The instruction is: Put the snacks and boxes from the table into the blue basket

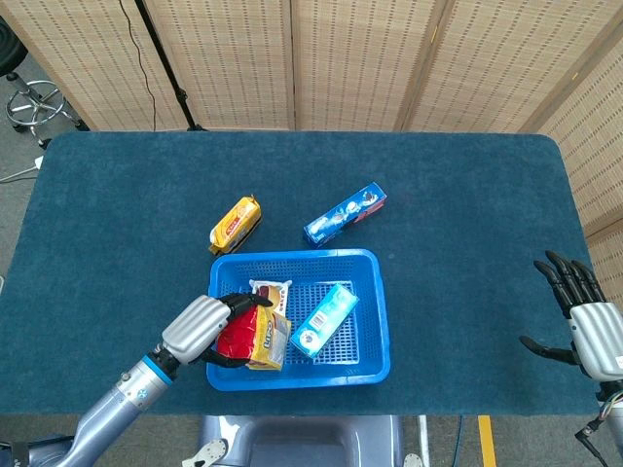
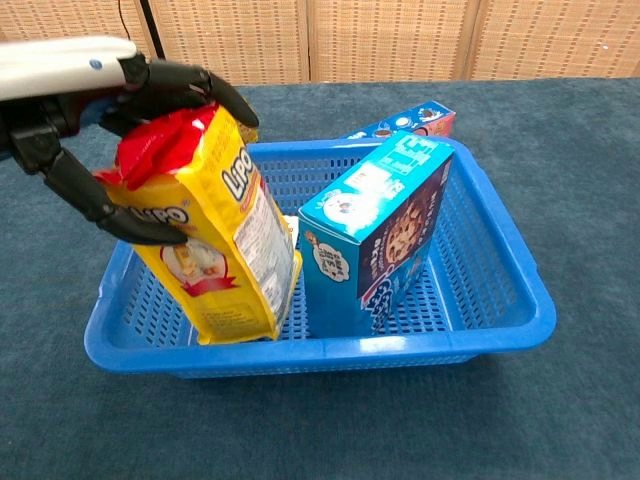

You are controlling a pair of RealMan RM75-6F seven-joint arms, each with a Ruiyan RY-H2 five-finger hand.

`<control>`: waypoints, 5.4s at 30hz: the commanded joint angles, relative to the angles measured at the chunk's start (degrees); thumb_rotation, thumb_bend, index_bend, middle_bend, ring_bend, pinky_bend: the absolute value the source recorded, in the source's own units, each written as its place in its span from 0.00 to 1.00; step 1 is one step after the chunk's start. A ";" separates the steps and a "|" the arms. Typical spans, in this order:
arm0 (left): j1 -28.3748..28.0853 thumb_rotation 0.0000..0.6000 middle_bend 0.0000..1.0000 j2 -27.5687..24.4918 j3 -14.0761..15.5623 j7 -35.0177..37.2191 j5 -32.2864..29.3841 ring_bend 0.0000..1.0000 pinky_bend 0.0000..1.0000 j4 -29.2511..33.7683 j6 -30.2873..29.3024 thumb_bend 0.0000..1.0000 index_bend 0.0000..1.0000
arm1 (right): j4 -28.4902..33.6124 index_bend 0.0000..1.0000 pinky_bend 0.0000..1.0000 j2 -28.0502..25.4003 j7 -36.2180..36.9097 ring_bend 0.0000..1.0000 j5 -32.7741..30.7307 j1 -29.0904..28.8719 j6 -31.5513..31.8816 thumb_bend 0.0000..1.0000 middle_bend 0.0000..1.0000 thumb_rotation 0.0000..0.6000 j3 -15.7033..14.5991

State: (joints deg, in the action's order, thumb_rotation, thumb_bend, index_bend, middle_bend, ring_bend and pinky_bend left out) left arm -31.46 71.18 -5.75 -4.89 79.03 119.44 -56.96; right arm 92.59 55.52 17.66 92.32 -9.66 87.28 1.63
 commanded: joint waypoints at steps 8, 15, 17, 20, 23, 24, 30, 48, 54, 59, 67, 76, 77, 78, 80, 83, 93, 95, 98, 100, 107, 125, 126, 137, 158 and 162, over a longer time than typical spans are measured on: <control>-0.90 1.00 0.00 -3.29 1.83 -0.76 0.24 0.00 0.00 0.35 1.50 0.02 0.00 | -0.60 0.00 0.00 0.58 -1.21 0.00 -0.07 -0.40 -1.38 0.00 0.00 1.00 0.31; 5.59 1.00 0.00 -12.03 2.61 -3.41 4.70 0.00 0.00 -0.27 -10.15 0.00 0.00 | -4.84 0.00 0.00 1.27 -1.95 0.00 -0.29 -5.17 -7.80 0.00 0.00 1.00 1.95; 7.16 1.00 0.00 -12.78 2.75 -4.90 4.19 0.00 0.00 -0.88 -12.64 0.00 0.00 | -5.91 0.00 0.00 1.52 -1.58 0.00 0.31 -7.13 -9.71 0.00 0.00 1.00 2.52; 9.01 1.00 0.00 -13.06 2.88 -5.79 3.65 0.00 0.00 -2.38 -15.44 0.00 0.00 | -7.40 0.00 0.00 2.15 -0.72 0.00 1.23 -9.90 -12.21 0.00 0.00 1.00 3.25; 11.73 1.00 0.00 -12.32 3.14 -5.53 3.00 0.00 0.00 -5.75 -19.38 0.00 0.00 | -9.01 0.00 0.00 2.75 0.10 0.00 2.33 -14.09 -15.96 0.00 0.00 1.00 4.43; 13.25 1.00 0.00 -11.47 3.38 -5.02 2.42 0.00 0.00 -7.84 -21.32 0.00 0.00 | -10.01 0.00 0.00 3.39 0.44 0.00 2.39 -16.40 -18.05 0.00 0.00 1.00 5.30; 17.11 1.00 0.00 -8.71 3.46 -1.46 1.21 0.00 0.00 -14.88 -25.67 0.00 0.00 | -19.05 0.00 0.00 9.21 2.87 0.00 3.50 -25.51 -24.39 0.00 0.00 1.00 7.71; 20.14 1.00 0.00 -8.45 0.57 2.06 -2.19 0.00 0.00 -18.76 -27.50 0.00 0.00 | -47.41 0.00 0.03 31.07 7.74 0.00 2.02 -45.11 -43.59 0.00 0.00 1.00 6.23; 19.90 1.00 0.00 -8.23 -0.37 2.77 -3.52 0.00 0.00 -19.67 -26.09 0.00 0.00 | -56.99 0.00 0.04 38.58 9.53 0.00 -0.36 -49.36 -48.82 0.00 0.00 1.00 6.15; 19.53 1.00 0.00 -8.11 -0.91 3.07 -4.92 0.00 0.00 -20.40 -24.40 0.00 0.00 | -63.52 0.00 0.04 43.31 9.80 0.00 -1.92 -52.18 -53.21 0.00 0.00 1.00 5.93; 19.10 1.00 0.00 -7.51 -2.21 2.97 -7.36 0.00 0.00 -21.58 -22.95 0.00 0.00 | -71.78 0.00 0.05 49.15 12.02 0.00 -1.55 -55.12 -60.36 0.00 0.00 1.00 2.73; 18.77 1.00 0.00 -6.56 -3.51 3.23 -9.15 0.00 0.00 -22.92 -22.16 0.00 0.00 | -77.38 0.19 0.19 54.12 16.65 0.03 0.62 -56.79 -59.16 0.29 0.10 1.00 -0.71; 18.74 1.00 0.00 -6.45 -3.60 3.10 -9.41 0.00 0.00 -23.02 -22.07 0.00 0.00 | -78.18 0.25 0.21 54.80 16.85 0.06 0.48 -56.82 -58.45 0.30 0.16 1.00 -0.61; 18.73 1.00 0.00 -6.37 -3.68 3.03 -9.59 0.00 0.00 -23.06 -21.98 0.00 0.00 | -78.96 0.33 0.26 55.40 17.00 0.13 0.32 -56.77 -57.80 0.31 0.25 1.00 -0.53; 18.72 1.00 0.00 -6.30 -3.79 3.03 -9.83 0.00 0.00 -23.11 -21.82 0.00 0.00 | -80.00 0.45 0.33 56.19 17.31 0.25 -0.02 -56.69 -56.61 0.35 0.41 1.00 -0.27; 18.66 1.00 0.00 -6.21 -3.95 3.03 -10.16 0.00 0.00 -23.30 -21.52 0.00 0.00 | -81.29 0.55 0.43 56.84 17.93 0.38 -0.65 -56.38 -54.05 0.40 0.56 1.00 0.23; 18.52 1.00 0.00 -6.67 -3.79 4.53 -9.28 0.00 0.00 -23.22 -20.21 0.00 0.00 | -79.16 0.57 0.47 51.84 21.44 0.43 -2.49 -55.02 -46.12 0.41 0.60 1.00 1.69; 18.60 1.00 0.00 -6.88 -3.66 4.93 -8.92 0.00 0.00 -23.04 -20.08 0.00 0.00 | -77.55 0.57 0.47 49.96 21.65 0.43 -2.91 -54.74 -44.19 0.41 0.60 1.00 2.15; 18.73 1.00 0.00 -7.19 -3.53 5.63 -8.35 0.00 0.00 -22.80 -20.04 0.00 0.00 | -74.81 0.57 0.47 46.95 21.71 0.43 -3.67 -54.45 -40.45 0.41 0.60 1.00 3.27; 18.83 1.00 0.00 -7.34 -3.52 5.97 -8.08 0.00 0.00 -22.72 -20.14 0.00 0.00 | -72.81 0.57 0.47 45.22 21.39 0.43 -3.88 -54.22 -38.46 0.41 0.60 1.00 3.71; 19.17 1.00 0.00 -7.96 -3.10 7.45 -6.68 0.00 0.00 -22.30 -20.15 0.00 0.00 | -52.42 0.57 0.47 32.43 17.86 0.43 -3.45 -51.63 -26.96 0.41 0.61 1.00 5.51; 19.41 1.00 0.00 -8.36 -2.81 8.69 -5.51 0.00 0.00 -22.03 -20.02 0.00 0.00 | -9.63 0.57 0.47 17.51 -11.78 0.43 2.12 -48.15 -20.95 0.42 0.61 1.00 6.39; 19.42 1.00 0.00 -8.38 -2.79 8.79 -5.46 0.00 0.00 -21.99 -19.98 0.00 0.00 | -9.12 0.57 0.47 17.74 -12.77 0.43 2.07 -48.16 -21.47 0.42 0.61 1.00 6.27; 19.67 1.00 0.00 -9.14 -2.66 10.63 -4.86 0.00 0.00 -21.76 -19.76 0.00 0.00 | -7.71 0.58 0.47 21.63 -25.75 0.45 -6.00 -50.34 -32.51 0.42 0.62 1.00 8.06; 19.42 1.00 0.00 -9.33 -2.66 11.18 -5.13 0.00 0.00 -21.91 -18.83 0.00 0.00 | -2.82 0.58 0.47 23.87 -51.88 0.45 -29.22 -50.22 -33.41 0.43 0.62 1.00 11.84; 19.49 1.00 0.00 -9.27 -2.58 11.02 -5.02 0.00 0.00 -21.74 -18.99 0.00 0.00 | 0.26 0.58 0.47 24.27 -52.72 0.45 -25.32 -49.17 -31.11 0.43 0.62 1.00 9.87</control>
State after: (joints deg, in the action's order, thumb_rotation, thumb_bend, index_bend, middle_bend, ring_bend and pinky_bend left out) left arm -11.99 61.91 -8.34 6.12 74.01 97.69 -75.93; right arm 91.07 79.59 -34.54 64.81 -59.55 54.93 12.73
